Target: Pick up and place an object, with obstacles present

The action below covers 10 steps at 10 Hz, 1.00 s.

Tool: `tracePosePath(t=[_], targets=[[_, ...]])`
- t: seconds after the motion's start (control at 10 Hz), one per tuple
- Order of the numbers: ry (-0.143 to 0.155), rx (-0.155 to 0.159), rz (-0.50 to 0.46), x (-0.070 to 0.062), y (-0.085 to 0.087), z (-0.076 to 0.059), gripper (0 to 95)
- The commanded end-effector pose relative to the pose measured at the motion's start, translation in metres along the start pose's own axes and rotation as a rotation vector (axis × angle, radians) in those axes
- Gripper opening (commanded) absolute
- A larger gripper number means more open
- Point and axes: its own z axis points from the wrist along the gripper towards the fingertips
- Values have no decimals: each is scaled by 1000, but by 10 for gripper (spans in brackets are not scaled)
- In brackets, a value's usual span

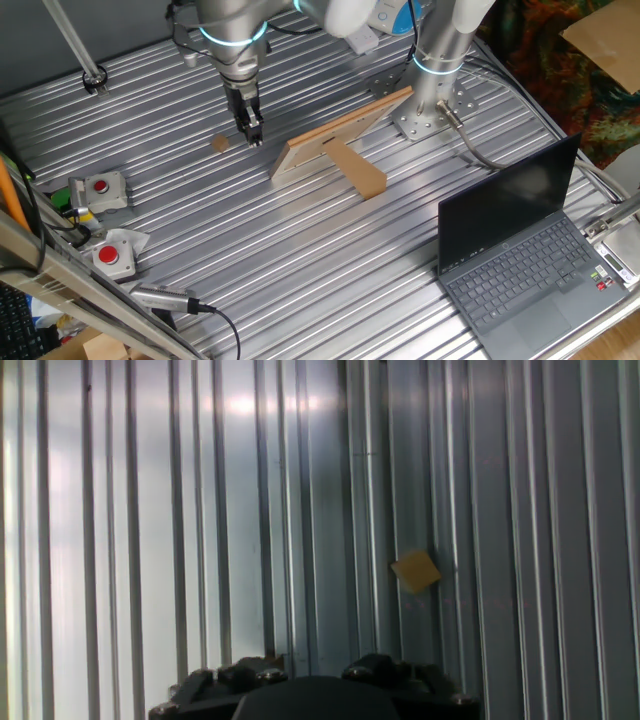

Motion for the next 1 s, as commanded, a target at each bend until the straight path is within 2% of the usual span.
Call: tracePosePath(t=[0.1, 0.5, 0.9, 1.0], targets=[[6, -4, -2, -2, 1, 1, 0], [7, -33, 9, -2, 1, 1, 0], [5, -32, 17, -2, 1, 4, 0], [4, -45, 24, -2, 0, 9, 0]])
